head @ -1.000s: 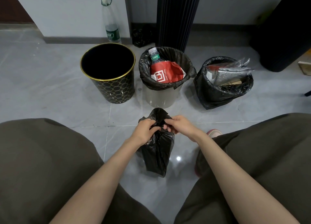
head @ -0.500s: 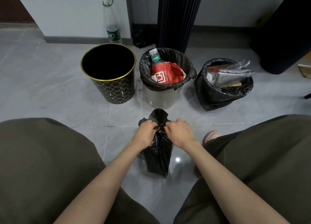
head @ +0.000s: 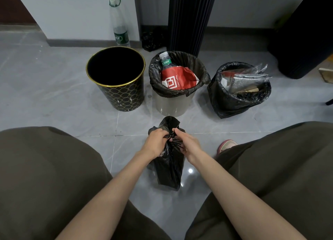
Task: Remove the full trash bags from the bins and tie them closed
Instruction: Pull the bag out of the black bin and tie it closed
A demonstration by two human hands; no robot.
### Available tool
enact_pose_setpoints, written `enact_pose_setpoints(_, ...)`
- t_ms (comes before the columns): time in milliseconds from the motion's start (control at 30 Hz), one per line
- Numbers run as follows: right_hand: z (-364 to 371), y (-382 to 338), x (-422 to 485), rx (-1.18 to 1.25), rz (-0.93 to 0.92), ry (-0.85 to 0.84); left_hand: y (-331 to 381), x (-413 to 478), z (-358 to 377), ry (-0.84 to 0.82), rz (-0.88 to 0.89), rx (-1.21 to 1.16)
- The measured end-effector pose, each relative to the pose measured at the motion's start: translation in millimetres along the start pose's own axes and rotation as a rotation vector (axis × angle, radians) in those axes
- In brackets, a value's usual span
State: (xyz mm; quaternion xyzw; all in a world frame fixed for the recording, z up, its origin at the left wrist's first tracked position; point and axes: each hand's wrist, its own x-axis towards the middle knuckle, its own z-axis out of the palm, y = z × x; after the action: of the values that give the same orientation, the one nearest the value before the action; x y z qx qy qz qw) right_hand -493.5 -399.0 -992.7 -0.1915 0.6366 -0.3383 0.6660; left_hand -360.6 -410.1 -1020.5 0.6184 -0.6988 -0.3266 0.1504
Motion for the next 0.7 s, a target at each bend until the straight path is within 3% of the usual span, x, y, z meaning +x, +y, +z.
enact_pose_setpoints(100,-4,7,7,-0.25,-0.242,0.082,0,-1,0,0.0,-0.007,-0.005)
enact_pose_setpoints(267,-22,-3,14,-1.41,-0.718,0.069,3,-2,-3,0.014,-0.026,-0.003)
enact_pose_setpoints(333,-25,-10,15,-1.575,-0.743,0.054,1,-2,-5,0.02,-0.043,-0.004)
enact_pose_setpoints(367,-26,-12,16,-1.523,-0.695,0.039,0,-2,-7,0.021,-0.05,-0.004)
enact_pose_setpoints(500,-24,-19,13,-0.699,-0.368,-0.114,0,0,-10,-0.006,-0.057,0.002)
enact_pose_setpoints(700,-23,-25,8,-0.506,-0.257,-0.163,3,-3,-9,0.034,-0.05,-0.207)
